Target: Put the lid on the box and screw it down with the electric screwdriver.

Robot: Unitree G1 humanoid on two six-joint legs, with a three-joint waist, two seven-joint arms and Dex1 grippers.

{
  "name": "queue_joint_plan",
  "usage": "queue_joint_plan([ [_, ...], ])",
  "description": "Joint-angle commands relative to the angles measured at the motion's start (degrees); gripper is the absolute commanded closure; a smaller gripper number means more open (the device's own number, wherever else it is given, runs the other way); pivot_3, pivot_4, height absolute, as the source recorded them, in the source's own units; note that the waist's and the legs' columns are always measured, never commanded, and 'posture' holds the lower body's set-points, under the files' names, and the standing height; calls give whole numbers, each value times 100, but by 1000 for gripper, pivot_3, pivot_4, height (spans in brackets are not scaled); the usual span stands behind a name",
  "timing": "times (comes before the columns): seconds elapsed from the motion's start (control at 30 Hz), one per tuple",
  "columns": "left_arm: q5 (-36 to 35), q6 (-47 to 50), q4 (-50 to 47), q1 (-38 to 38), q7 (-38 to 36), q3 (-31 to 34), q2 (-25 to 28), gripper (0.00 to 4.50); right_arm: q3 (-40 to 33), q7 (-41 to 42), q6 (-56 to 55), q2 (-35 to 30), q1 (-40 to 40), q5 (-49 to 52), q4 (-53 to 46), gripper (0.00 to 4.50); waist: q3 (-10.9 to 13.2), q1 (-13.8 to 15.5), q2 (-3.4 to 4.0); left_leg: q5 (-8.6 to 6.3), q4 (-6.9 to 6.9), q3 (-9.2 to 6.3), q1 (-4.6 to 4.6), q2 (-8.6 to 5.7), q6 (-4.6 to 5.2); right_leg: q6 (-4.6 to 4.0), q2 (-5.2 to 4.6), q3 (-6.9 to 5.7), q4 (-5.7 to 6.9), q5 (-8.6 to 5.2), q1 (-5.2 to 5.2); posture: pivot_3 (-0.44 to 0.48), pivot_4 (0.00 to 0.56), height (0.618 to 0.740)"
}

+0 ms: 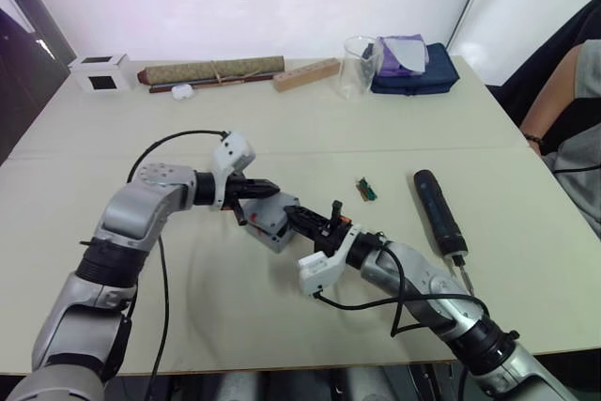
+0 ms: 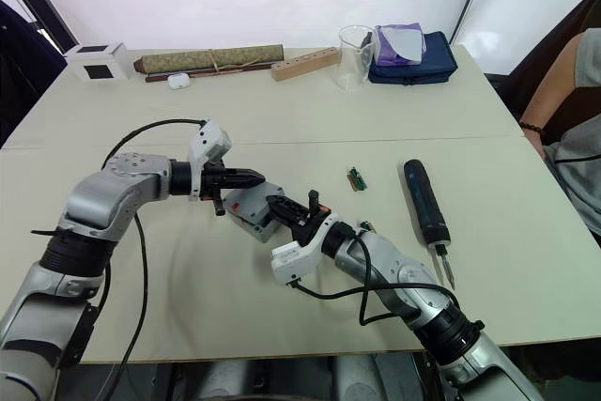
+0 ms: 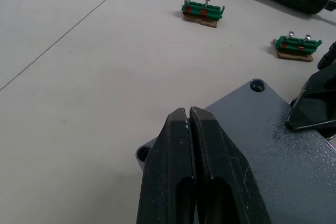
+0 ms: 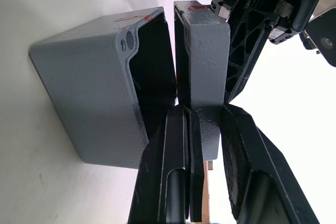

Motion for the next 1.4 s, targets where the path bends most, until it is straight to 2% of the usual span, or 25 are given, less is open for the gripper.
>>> queue_joint_plan([
  [0.03, 25, -102, -65, -9, -44, 72, 0, 4412, -76, -47, 56, 19, 146, -115, -147, 4187, 0, 4, 0, 0, 0, 0, 0, 0, 0, 0, 0, 0, 0, 0, 0, 0, 150, 740],
  [1.03, 305, -314, -165, 190, -257, -161, 106, 4412, -4, 153, -7, 59, 222, -108, -145, 4187, -6, 0, 0, 0, 1, -1, 14, 0, 1, 0, 0, -1, 0, 0, 17, 0, 150, 740],
  [1.1, 391, -366, -228, 264, -303, -256, 161, 4500, -22, 162, 0, 64, 247, -88, -153, 3178, -7, 0, -1, 0, 1, -3, 17, 0, 1, -1, 0, -2, 0, 0, 21, 0, 150, 740],
  [1.23, 763, -681, -279, 502, -464, -615, 361, 4500, -77, 186, -19, 42, 290, -72, -195, 1888, -11, -18, -1, 0, 1, -4, 30, 0, 1, -1, 1, -4, -1, -1, 36, 0, 150, 740],
  [1.3, 817, -727, -298, 574, -505, -685, 398, 4500, -97, 196, -27, 27, 304, -63, -223, 1228, -18, -31, -3, -3, -17, -1, 89, 0, 5, -3, 1, -3, -16, -3, 90, 0, 150, 740],
  [1.4, 906, -732, -236, 662, -459, -724, 350, 4500, -147, 205, -55, -29, 354, -42, -298, 1228, -29, -28, -9, -3, -62, 1, 166, 1, 5, -12, 0, -4, -45, -10, 158, 0, 150, 740],
])
